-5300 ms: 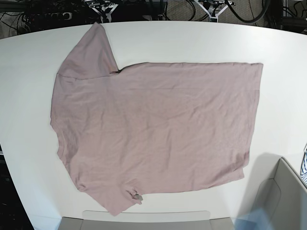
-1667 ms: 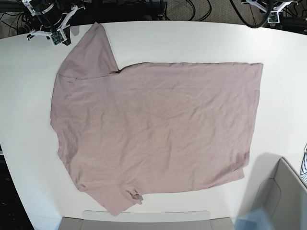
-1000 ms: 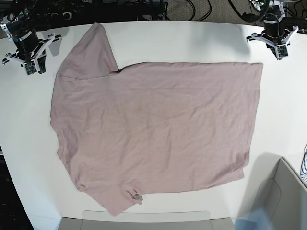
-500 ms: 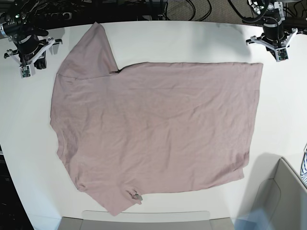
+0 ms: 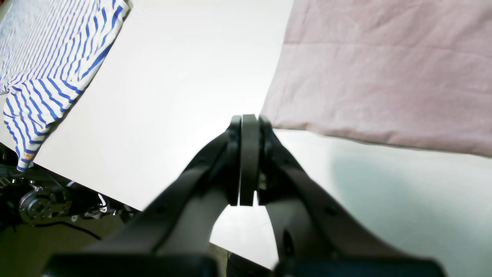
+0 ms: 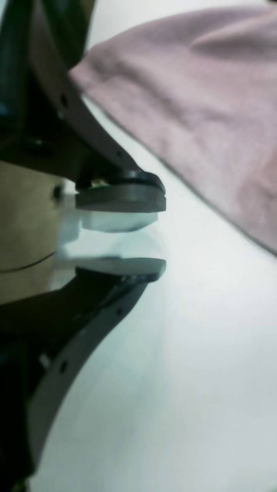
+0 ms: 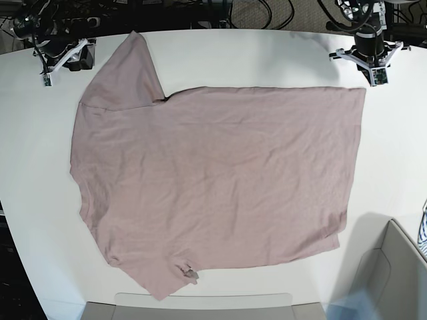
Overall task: Fold the T-shirt properly
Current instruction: 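Move both grippers down to the shirt's shoulder edge and grasp it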
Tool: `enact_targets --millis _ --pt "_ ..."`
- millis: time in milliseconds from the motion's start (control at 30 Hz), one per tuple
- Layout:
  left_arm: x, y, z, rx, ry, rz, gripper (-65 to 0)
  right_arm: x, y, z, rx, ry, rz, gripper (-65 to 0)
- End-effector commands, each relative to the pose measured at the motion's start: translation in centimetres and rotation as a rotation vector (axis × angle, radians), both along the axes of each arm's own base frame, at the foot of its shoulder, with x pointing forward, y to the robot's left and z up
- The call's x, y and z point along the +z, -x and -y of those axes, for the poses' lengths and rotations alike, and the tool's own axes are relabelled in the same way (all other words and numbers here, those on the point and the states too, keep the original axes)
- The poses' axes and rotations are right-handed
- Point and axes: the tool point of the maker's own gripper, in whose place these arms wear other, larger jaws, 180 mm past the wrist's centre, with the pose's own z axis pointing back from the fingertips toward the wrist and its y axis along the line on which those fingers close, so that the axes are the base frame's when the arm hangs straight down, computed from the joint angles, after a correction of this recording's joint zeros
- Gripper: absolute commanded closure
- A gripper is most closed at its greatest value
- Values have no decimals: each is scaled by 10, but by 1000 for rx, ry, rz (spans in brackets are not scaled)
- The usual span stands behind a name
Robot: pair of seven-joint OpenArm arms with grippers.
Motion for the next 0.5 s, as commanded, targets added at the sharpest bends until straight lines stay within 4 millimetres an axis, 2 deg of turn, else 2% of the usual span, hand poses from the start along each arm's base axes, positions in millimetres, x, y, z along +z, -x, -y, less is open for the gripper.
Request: enact_targets --millis 0,67,267,467 --pt "9 -3 -2 -10 -25 23 -2 -1 -2 -7 18 -18 12 -205" --pt "10 -3 -4 -9 -30 24 -2 -8 -2 -18 23 -54 9 -205" --pt "10 -3 -4 -13 -33 23 -2 -30 3 -69 22 -237 -17 -205" --pt "8 -2 -3 -11 -28 19 -3 -46 11 -78 2 -284 -63 -205"
